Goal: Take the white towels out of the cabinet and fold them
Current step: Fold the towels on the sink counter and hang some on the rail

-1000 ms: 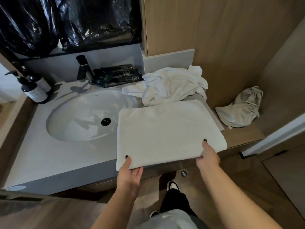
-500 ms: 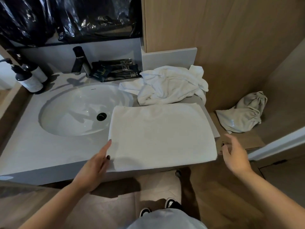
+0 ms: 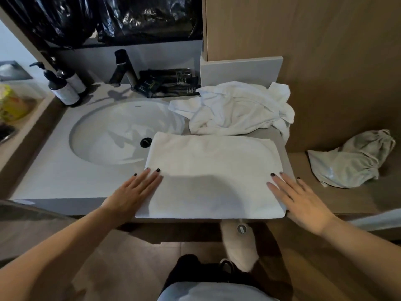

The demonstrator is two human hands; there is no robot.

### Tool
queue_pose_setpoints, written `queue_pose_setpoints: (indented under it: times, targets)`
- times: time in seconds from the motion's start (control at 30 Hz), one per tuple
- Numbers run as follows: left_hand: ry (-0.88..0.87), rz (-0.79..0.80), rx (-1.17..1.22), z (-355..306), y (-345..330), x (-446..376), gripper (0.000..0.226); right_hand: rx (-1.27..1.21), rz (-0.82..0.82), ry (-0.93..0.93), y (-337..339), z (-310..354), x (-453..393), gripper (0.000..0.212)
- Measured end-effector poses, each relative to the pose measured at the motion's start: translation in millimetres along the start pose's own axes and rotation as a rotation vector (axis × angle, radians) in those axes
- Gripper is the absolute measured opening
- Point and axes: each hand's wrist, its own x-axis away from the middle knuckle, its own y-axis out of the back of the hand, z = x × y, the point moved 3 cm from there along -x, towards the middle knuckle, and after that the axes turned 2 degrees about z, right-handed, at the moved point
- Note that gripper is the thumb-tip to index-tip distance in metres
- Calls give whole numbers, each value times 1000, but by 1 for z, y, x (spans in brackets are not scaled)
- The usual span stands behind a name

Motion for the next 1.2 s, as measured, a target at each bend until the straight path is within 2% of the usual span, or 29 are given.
queue_pose_setpoints:
  times: [0.07, 0.17, 0.27, 0.33, 0.47, 0.53, 0.6, 0.67, 0.73, 0.8, 0.87, 0.93, 0.97, 1.07, 1.13, 1.2]
  targets:
    - [7, 33, 102, 3, -6, 1, 115, -4, -23, 1, -3, 3, 1, 121]
    - [94, 65, 413, 12, -4, 6, 97, -5, -72, 2, -6, 3, 0, 122]
    - [178, -35, 761, 12, 13, 4, 71, 9, -76, 39, -1, -2, -1, 123]
    - [258, -85, 1011, 13, 24, 2, 54, -16, -22, 50, 2, -4, -1, 124]
    - [459, -69, 930, 22, 29, -7, 42, -154, 105, 56, 8, -5, -4, 127]
    - [585, -121, 988, 25, 27, -10, 39, -257, 128, 36, 6, -9, -3, 113]
    - [644, -193, 1025, 25, 28, -12, 52, -479, 63, 10, 14, -15, -4, 91]
    - [665, -290, 1069, 24, 30, -14, 58, -559, -15, 34, 28, -21, -6, 75]
    - [674, -381, 1080, 24, 32, -19, 58, -536, -98, 97, 38, -24, -8, 72]
    - [703, -485, 1067, 25, 36, -25, 50, -697, -186, 93, 43, -18, -13, 68]
    - [742, -582, 1079, 26, 40, -31, 38, -1093, -260, -57, 44, -14, -19, 49]
    - [789, -628, 1110, 26, 40, -38, 42, -1430, -319, -254, 42, -11, -27, 31]
    - [813, -629, 1128, 26, 39, -42, 47, -1514, -320, -345, 40, -9, -31, 26]
    - [855, -602, 1185, 27, 40, -58, 58, -1596, -321, -533, 35, -9, -47, 20]
    - [857, -604, 1201, 32, 44, -67, 65, -1553, -351, -648, 35, -11, -56, 14]
    - [852, -621, 1219, 40, 43, -73, 71, -1438, -337, -724, 39, -11, -67, 21]
